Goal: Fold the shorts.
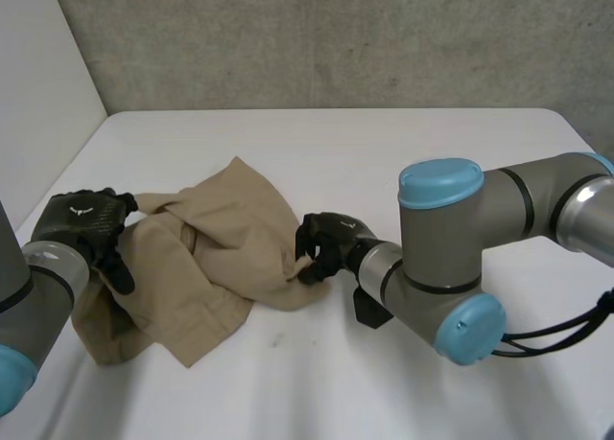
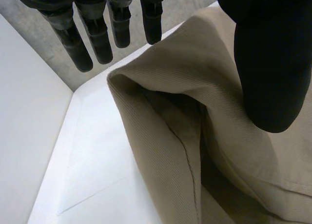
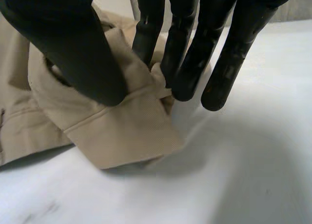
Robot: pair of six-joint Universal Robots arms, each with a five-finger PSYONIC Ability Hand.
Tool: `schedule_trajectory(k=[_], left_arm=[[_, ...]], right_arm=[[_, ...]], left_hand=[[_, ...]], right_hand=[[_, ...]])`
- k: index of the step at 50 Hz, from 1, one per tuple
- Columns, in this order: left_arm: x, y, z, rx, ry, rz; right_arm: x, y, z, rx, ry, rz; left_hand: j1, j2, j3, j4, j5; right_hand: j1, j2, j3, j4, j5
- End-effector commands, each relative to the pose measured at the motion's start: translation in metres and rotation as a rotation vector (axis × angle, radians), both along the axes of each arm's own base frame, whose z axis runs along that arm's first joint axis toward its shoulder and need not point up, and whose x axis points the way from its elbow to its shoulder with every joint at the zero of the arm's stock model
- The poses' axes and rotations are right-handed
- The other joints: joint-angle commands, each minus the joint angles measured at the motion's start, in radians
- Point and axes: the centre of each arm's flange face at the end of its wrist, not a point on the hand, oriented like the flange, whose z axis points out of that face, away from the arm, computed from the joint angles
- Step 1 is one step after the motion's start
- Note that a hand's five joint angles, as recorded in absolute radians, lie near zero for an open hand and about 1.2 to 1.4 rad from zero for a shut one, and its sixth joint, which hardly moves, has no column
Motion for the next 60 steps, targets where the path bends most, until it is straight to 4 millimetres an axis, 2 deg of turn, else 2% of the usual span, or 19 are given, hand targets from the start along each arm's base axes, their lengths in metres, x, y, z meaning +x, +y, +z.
schedule_trajectory(k=[1,2,3,6,7,12,16,19,21,25,29,33,37,38,41,45,49,54,60], left_arm=[[0.001,0.006,0.012,-0.039,0.012,0.0],[0.002,0.007,0.013,-0.043,0.013,0.0],[0.002,0.008,0.015,-0.048,0.015,0.0],[0.002,0.011,0.019,-0.063,0.023,-0.007],[0.002,0.013,0.02,-0.064,0.027,-0.015],[-0.002,0.016,0.019,-0.056,0.04,-0.056],[-0.006,0.019,0.016,-0.04,0.047,-0.084],[-0.008,0.021,0.011,-0.021,0.045,-0.097],[-0.009,0.022,0.009,-0.015,0.045,-0.103],[-0.015,0.025,0.004,-0.003,0.041,-0.124],[-0.024,0.029,-0.008,0.037,0.031,-0.157],[-0.03,0.032,-0.019,0.071,0.023,-0.18],[-0.04,0.035,-0.028,0.088,0.031,-0.207],[-0.044,0.038,-0.029,0.088,0.049,-0.219],[-0.05,0.04,-0.031,0.094,0.087,-0.224],[-0.054,0.04,-0.028,0.102,0.166,-0.206],[-0.061,0.04,-0.034,0.126,0.192,-0.212],[-0.076,0.044,-0.049,0.175,0.181,-0.257],[-0.086,0.035,-0.076,0.229,0.151,-0.252]], right_arm=[[0.012,-0.031,0.036,-0.173,-0.063,-0.014],[0.01,-0.039,0.044,-0.21,-0.064,-0.023],[0.0,-0.062,0.056,-0.282,-0.049,-0.072],[-0.023,-0.101,0.074,-0.404,0.006,-0.177],[-0.036,-0.121,0.086,-0.486,0.047,-0.241],[-0.045,-0.153,0.103,-0.67,0.131,-0.31],[-0.049,-0.177,0.099,-0.75,0.129,-0.315],[-0.051,-0.186,0.086,-0.755,0.148,-0.285],[-0.05,-0.186,0.079,-0.752,0.161,-0.273],[-0.05,-0.182,0.075,-0.743,0.202,-0.255],[-0.056,-0.169,0.086,-0.726,0.25,-0.236],[-0.065,-0.146,0.099,-0.679,0.305,-0.201],[-0.077,-0.116,0.099,-0.591,0.392,-0.149],[-0.082,-0.102,0.094,-0.546,0.43,-0.122],[-0.093,-0.076,0.08,-0.461,0.481,-0.08],[-0.101,-0.048,0.06,-0.386,0.486,-0.032],[-0.106,-0.026,0.036,-0.342,0.478,0.013],[-0.108,-0.012,0.017,-0.329,0.438,0.004],[-0.103,-0.004,0.004,-0.322,0.398,-0.001]], left_hand=[[-0.038,-0.028,-0.087,-0.028,-0.017],[-0.041,-0.031,-0.09,-0.031,-0.019],[-0.05,-0.04,-0.099,-0.039,-0.028],[-0.05,-0.04,-0.099,-0.04,-0.028],[-0.05,-0.04,-0.099,-0.04,-0.028],[-0.062,-0.052,-0.11,-0.051,-0.04],[-0.067,-0.057,-0.116,-0.057,-0.046],[-0.07,-0.06,-0.119,-0.06,-0.049],[-0.07,-0.06,-0.119,-0.06,-0.049],[-0.067,-0.057,-0.116,-0.057,-0.046],[-0.065,-0.055,-0.113,-0.054,-0.043],[-0.065,-0.055,-0.113,-0.054,-0.043],[-0.056,-0.046,-0.104,-0.045,-0.034],[-0.047,-0.037,-0.096,-0.037,-0.025],[-0.038,-0.028,-0.087,-0.028,-0.017],[0.032,0.042,-0.017,0.043,0.054],[0.041,0.051,-0.008,0.051,0.063],[0.041,0.051,-0.008,0.051,0.063],[0.047,0.057,-0.002,0.057,0.069]], right_hand=[[0.451,0.272,0.239,0.238,0.287],[0.451,0.272,0.239,0.238,0.287],[0.451,0.272,0.239,0.238,0.287],[0.451,0.272,0.239,0.238,0.287],[0.451,0.272,0.239,0.238,0.287],[0.451,0.272,0.239,0.238,0.287],[0.391,0.212,0.179,0.178,0.227],[-0.771,-0.949,-0.983,-0.984,-0.934],[-0.771,-0.949,-0.983,-0.984,-0.934],[-0.771,-0.949,-0.983,-0.984,-0.934],[-0.771,-0.949,-0.983,-0.984,-0.934],[-0.771,-0.949,-0.983,-0.984,-0.934],[-0.771,-0.949,-0.983,-0.984,-0.934],[-0.771,-0.949,-0.983,-0.984,-0.934],[-0.771,-0.949,-0.983,-0.984,-0.934],[-0.55,-0.729,-0.762,-0.763,-0.714],[-0.546,-0.725,-0.758,-0.759,-0.71],[-0.526,-0.704,-0.738,-0.739,-0.689],[-0.49,-0.669,-0.702,-0.703,-0.654]])
